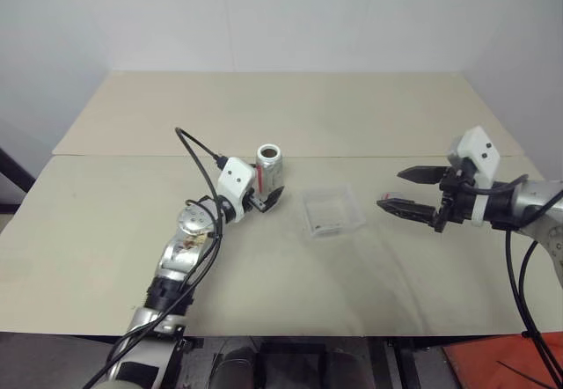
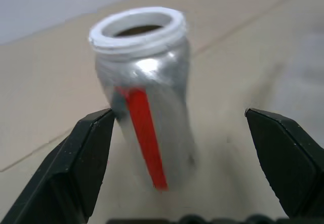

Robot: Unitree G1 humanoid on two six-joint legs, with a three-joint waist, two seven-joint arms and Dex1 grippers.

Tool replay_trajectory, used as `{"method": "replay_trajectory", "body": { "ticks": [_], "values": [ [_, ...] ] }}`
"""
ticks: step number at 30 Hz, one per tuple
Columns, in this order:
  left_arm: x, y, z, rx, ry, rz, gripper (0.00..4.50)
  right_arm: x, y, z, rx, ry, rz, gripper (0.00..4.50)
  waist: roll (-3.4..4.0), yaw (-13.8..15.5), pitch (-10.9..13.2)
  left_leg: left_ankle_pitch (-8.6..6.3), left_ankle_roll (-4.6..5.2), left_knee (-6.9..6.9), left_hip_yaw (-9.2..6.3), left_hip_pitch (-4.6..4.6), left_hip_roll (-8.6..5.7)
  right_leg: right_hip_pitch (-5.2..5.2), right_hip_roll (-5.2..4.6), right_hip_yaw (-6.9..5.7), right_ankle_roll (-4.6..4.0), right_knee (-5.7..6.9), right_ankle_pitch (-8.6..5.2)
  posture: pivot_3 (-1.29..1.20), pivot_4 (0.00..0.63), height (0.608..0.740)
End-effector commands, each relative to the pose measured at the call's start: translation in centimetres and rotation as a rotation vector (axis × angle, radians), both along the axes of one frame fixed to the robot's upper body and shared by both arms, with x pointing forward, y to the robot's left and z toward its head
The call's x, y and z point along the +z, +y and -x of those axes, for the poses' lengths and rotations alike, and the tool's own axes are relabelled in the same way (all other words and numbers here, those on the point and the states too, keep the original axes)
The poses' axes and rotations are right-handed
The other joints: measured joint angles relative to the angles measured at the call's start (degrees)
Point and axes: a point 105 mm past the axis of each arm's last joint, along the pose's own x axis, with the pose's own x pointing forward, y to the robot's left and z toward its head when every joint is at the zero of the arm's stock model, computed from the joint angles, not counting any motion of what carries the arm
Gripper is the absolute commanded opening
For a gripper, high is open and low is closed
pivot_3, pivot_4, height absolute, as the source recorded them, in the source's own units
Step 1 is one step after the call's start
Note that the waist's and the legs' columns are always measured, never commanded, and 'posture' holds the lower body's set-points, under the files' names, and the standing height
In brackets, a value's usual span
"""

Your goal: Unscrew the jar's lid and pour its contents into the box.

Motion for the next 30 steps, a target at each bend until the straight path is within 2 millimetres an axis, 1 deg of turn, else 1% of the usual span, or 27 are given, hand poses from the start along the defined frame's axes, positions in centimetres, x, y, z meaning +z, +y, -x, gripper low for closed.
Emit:
{"method": "replay_trajectory", "body": {
  "ticks": [1, 4, 7, 9, 12, 16, 20, 26, 30],
  "values": [
    [3.3, 1.2, 2.0, -0.084, -0.023, -0.023, 4.46, 1.5, -0.2, 0.5, 0.011, -0.073, 0.023, 4.5, 0.01, 0.0, 0.0, 0.0, 0.0, 0.0, 0.0, 0.02, 0.01, 0.01, 0.01, 0.01, 0.0, 0.01, 0.0, 0.0, 0.15, 0.74],
    [5.3, 2.9, 3.6, -0.185, -0.014, -0.067, 4.46, 1.5, -0.2, 0.9, 0.039, -0.093, 0.035, 4.5, 0.02, -0.1, 0.0, 0.0, 0.0, -0.02, -0.01, 0.03, 0.04, 0.0, 0.04, 0.03, -0.01, 0.01, 0.0, 0.0, 0.15, 0.74],
    [7.5, 5.6, 5.1, -0.343, -0.023, -0.143, 4.46, 1.5, -0.1, 1.6, 0.099, -0.108, 0.029, 4.5, 0.03, 0.0, 0.0, -0.01, 0.0, -0.04, 0.01, 0.04, 0.05, 0.01, 0.05, 0.03, -0.01, -0.03, -0.01, 0.0, 0.15, 0.74],
    [8.4, 7.0, 6.0, -0.444, -0.003, -0.181, 4.46, 1.6, -0.1, 1.9, 0.126, -0.112, 0.023, 4.5, 0.03, 0.0, 0.0, 0.0, 0.0, -0.04, 0.04, 0.05, 0.04, 0.01, 0.07, 0.01, -0.01, -0.04, -0.01, 0.0, 0.15, 0.74],
    [9.2, 8.1, 5.7, -0.485, -0.015, -0.243, 4.46, 1.5, -0.4, 2.0, 0.137, -0.111, 0.026, 4.5, 0.04, 0.1, 0.0, -0.01, 0.01, -0.03, 0.06, 0.12, 0.03, 0.08, 0.08, 0.0, -0.02, -0.06, -0.01, 0.0, 0.15, 0.74],
    [9.5, 8.5, 6.0, -0.55, -0.034, -0.31, 4.46, 1.4, -0.7, 1.9, 0.142, -0.108, 0.043, 4.5, 0.04, 0.0, 0.0, -0.02, 0.04, -0.03, 0.09, 0.11, 0.02, 0.11, 0.09, 0.0, -0.02, -0.09, -0.01, 0.0, 0.15, 0.74],
    [10.0, 8.3, 5.8, -0.55, -0.062, -0.277, 4.46, 1.5, -1.0, 1.8, 0.14, -0.116, 0.05, 4.5, 0.04, 0.0, 0.0, -0.02, 0.04, -0.03, 0.1, 0.07, 0.05, 0.05, 0.14, 0.02, -0.02, -0.08, -0.01, 0.0, 0.15, 0.74],
    [9.7, 8.1, 6.1, -0.565, -0.06, -0.272, 4.46, 1.5, -1.0, 2.0, 0.146, -0.09, 0.052, 4.5, 0.04, 0.0, 0.0, -0.03, 0.04, -0.02, 0.1, 0.07, 0.06, 0.04, 0.14, 0.04, -0.01, -0.08, -0.01, 0.0, 0.15, 0.74],
    [9.6, 7.8, 6.3, -0.576, -0.065, -0.269, 4.46, 1.7, -0.9, 2.4, 0.169, -0.102, 0.055, 4.5, 0.04, 0.0, 0.0, -0.03, 0.05, -0.03, 0.1, 0.07, 0.06, 0.05, 0.14, 0.04, -0.02, -0.07, -0.01, 0.0, 0.15, 0.74]
  ]
}}
